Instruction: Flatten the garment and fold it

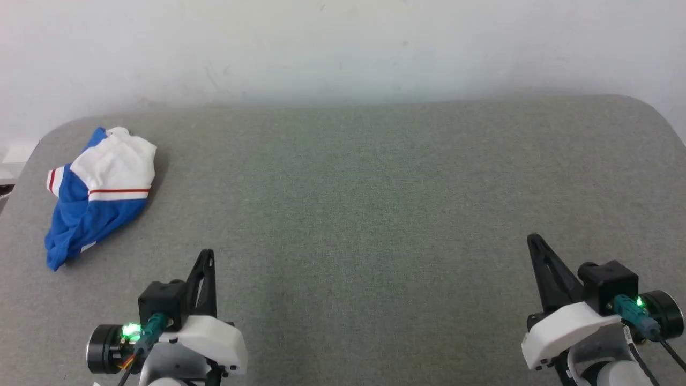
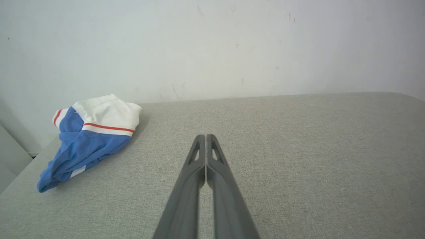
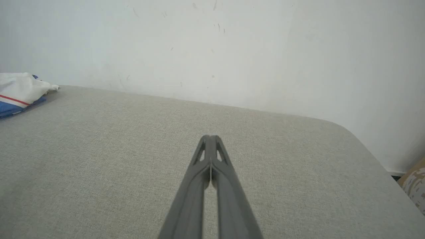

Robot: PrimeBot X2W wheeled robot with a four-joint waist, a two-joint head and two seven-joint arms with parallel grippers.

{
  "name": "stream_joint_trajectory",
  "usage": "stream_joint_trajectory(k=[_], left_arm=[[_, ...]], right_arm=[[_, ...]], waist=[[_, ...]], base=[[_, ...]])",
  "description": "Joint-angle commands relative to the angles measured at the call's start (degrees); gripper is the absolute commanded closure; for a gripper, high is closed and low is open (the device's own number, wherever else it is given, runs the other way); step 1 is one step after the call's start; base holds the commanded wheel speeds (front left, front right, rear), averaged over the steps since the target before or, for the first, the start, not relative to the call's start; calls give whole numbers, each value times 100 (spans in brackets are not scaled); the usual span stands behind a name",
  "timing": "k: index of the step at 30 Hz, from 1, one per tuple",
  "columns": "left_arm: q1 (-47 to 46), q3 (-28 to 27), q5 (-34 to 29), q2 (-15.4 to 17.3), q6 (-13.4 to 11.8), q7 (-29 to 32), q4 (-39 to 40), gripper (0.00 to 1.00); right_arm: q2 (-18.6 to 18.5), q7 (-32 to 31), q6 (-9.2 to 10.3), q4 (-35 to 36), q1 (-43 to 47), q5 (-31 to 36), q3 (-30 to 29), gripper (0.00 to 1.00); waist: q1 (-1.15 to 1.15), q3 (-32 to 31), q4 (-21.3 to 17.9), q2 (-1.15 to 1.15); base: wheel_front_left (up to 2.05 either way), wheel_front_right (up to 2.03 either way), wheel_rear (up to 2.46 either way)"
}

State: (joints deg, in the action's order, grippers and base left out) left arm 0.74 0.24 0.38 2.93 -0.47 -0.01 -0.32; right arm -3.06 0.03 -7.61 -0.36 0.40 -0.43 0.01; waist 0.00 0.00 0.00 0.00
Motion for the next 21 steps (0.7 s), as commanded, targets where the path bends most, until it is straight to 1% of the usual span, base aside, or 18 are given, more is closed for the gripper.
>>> stream_joint_trajectory(k=[1, 21], left_arm=[[-74, -24, -38, -5, 47, 1, 32, 100], [-74, -24, -38, -5, 47, 1, 32, 100]], right_arm=[[18, -3, 12, 36, -40, 43, -1, 100], [18, -3, 12, 36, -40, 43, -1, 100]], waist=[[0, 0, 0, 0], [0, 0, 0, 0]], base=[[0, 0, 0], [0, 0, 0]])
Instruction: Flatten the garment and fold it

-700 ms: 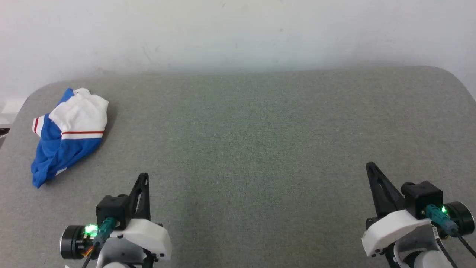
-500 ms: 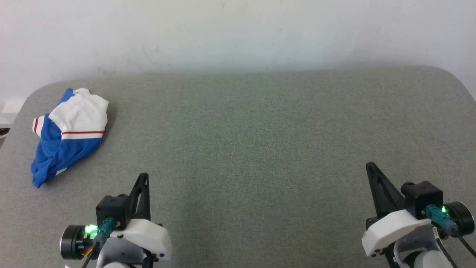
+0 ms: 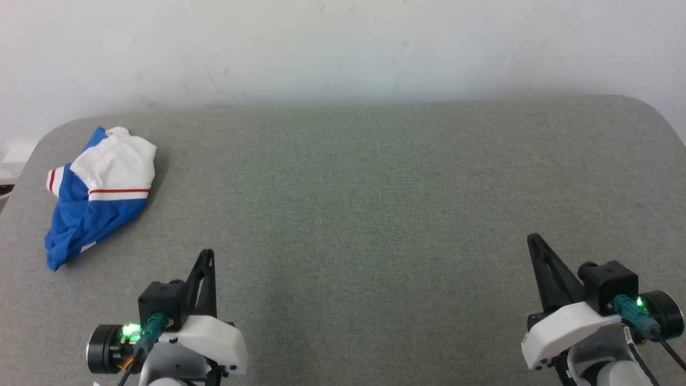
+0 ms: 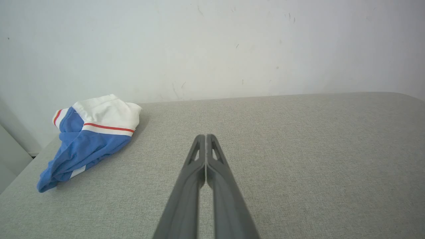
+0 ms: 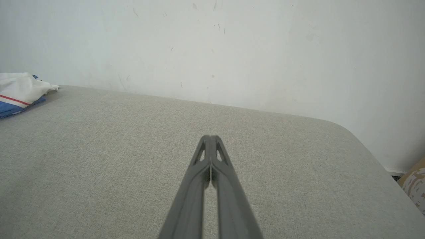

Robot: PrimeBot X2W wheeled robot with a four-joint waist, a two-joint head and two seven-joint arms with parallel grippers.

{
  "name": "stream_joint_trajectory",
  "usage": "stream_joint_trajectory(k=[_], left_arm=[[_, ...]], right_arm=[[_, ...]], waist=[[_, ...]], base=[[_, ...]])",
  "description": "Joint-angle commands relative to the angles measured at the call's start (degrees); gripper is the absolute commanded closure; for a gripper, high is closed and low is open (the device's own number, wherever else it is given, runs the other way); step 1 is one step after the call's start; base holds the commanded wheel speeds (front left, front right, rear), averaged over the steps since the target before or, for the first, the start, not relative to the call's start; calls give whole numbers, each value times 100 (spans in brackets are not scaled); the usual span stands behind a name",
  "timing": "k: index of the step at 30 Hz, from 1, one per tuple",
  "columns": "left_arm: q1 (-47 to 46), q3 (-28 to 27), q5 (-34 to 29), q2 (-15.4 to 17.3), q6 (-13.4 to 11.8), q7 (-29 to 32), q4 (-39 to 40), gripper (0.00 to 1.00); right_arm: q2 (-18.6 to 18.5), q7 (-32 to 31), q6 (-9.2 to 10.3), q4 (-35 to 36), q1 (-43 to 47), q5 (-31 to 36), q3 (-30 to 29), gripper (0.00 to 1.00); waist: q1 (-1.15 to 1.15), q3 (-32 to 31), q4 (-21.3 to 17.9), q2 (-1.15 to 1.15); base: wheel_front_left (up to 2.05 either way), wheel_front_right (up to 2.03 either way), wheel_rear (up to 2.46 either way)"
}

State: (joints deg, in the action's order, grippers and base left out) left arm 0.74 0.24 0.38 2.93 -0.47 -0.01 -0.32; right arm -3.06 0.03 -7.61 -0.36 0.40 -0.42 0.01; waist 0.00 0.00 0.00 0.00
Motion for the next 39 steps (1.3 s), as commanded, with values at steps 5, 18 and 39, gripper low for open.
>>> stream_joint_trajectory(k=[5, 18, 39], left_arm=[[-74, -24, -38, -5, 47, 1, 32, 100], [-74, -24, -38, -5, 47, 1, 32, 100], [26, 50, 39, 0, -67, -134, -13, 0]], right_arm=[[18, -3, 12, 36, -40, 42, -1, 100], [18, -3, 12, 36, -40, 42, -1, 100], [-1, 134, 1, -56, 15, -110, -96, 0]], waist=[[0, 0, 0, 0], [0, 0, 0, 0], [0, 15, -3, 0]], base=[[0, 0, 0], [0, 0, 0], [0, 0, 0]])
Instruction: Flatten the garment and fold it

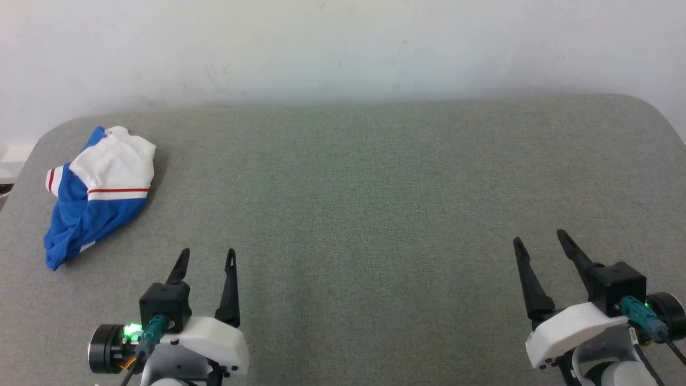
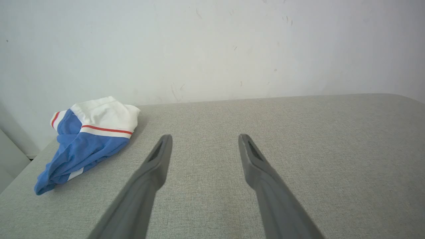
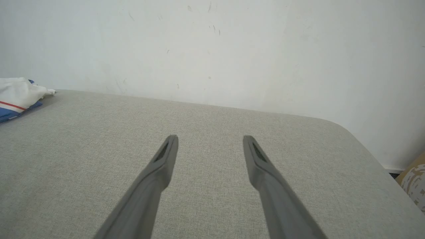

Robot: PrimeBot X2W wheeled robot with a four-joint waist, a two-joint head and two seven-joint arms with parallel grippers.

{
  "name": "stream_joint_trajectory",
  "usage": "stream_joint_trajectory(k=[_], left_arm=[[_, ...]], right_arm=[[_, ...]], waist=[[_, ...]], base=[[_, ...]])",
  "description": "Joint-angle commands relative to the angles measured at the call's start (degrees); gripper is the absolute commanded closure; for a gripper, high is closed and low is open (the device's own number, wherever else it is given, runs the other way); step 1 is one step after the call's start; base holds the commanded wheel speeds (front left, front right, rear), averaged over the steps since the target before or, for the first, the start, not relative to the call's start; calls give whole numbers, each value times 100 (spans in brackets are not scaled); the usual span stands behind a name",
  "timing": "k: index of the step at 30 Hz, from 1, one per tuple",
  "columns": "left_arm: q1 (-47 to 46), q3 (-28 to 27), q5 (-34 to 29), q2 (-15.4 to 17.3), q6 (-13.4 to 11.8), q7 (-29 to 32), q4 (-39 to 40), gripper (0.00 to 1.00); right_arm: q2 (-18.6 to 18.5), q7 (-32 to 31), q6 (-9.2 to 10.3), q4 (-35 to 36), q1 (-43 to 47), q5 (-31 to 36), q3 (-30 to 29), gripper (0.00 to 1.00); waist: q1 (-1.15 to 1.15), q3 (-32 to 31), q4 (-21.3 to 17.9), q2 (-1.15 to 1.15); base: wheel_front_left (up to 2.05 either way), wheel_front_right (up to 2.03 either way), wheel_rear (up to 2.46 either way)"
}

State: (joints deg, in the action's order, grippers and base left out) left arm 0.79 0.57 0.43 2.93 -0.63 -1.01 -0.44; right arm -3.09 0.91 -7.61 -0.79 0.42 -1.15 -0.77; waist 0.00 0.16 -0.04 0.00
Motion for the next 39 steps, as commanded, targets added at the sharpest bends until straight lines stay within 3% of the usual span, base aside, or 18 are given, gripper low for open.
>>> stream_joint_trajectory(k=[1, 19, 39], left_arm=[[24, 20, 37, -1, -55, -46, -2, 0], [78, 30, 72, -1, -122, -262, 9, 0], [232, -19, 99, -2, -193, -501, 62, 0]], right_arm=[[2, 58, 1, -17, 13, -47, -29, 0], [5, 273, 3, -19, 57, -120, -56, 0], [9, 512, 5, -69, 180, -192, -45, 0]], waist=[[0, 1, 1, 0], [0, -3, 243, 0], [0, -112, 956, 0]], base=[[0, 0, 0], [0, 0, 0], [0, 0, 0]])
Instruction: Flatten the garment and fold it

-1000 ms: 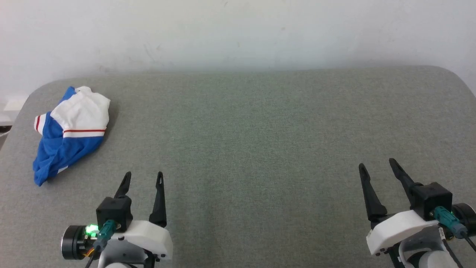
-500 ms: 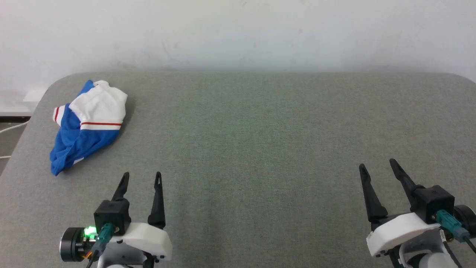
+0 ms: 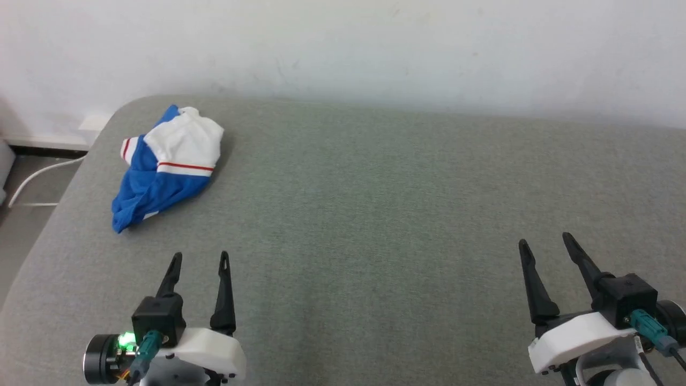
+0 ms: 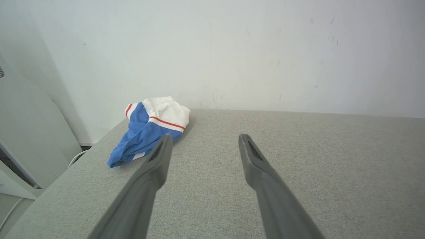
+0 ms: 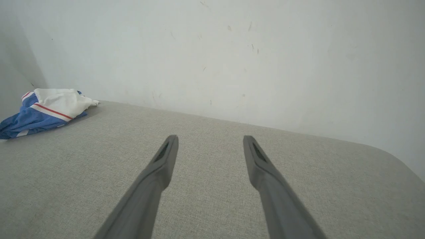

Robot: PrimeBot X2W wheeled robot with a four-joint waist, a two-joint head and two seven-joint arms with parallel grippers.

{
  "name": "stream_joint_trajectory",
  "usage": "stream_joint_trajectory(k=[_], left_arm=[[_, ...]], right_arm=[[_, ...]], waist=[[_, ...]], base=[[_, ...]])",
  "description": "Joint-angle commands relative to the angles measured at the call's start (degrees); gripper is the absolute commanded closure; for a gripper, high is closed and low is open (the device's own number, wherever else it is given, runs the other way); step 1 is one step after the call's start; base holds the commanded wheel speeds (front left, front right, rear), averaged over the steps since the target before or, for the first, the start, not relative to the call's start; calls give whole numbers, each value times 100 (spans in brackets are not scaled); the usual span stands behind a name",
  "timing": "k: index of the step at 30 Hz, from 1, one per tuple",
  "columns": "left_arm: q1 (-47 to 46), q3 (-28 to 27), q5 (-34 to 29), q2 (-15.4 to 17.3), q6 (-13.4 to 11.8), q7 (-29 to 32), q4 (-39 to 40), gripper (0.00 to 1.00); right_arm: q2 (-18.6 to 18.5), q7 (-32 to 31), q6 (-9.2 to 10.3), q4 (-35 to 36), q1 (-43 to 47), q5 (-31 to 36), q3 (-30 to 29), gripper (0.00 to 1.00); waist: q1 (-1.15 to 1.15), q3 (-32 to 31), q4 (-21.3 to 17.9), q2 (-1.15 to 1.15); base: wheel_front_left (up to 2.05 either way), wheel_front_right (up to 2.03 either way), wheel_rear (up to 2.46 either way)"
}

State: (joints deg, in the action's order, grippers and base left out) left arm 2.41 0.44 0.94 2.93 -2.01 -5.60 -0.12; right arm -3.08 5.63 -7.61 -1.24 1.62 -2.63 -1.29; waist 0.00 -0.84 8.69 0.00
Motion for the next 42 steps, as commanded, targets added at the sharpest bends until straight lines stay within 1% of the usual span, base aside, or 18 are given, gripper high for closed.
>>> stream_joint_trajectory(k=[1, 25, 42], left_arm=[[74, -5, 52, -2, -62, -54, 33, 0], [215, 68, 118, -3, -154, -341, 82, 0], [295, 86, 120, -4, -224, -545, 109, 0]], right_arm=[[8, 52, 5, -26, 64, -45, 6, 0], [12, 339, 7, -147, 144, -83, 59, 0], [15, 542, 9, -211, 196, -136, 127, 0]], waist=[[0, -14, 128, 0], [0, -48, 1039, 0], [0, -87, 1540, 0]], base=[[0, 0, 0], [0, 0, 0], [0, 0, 0]])
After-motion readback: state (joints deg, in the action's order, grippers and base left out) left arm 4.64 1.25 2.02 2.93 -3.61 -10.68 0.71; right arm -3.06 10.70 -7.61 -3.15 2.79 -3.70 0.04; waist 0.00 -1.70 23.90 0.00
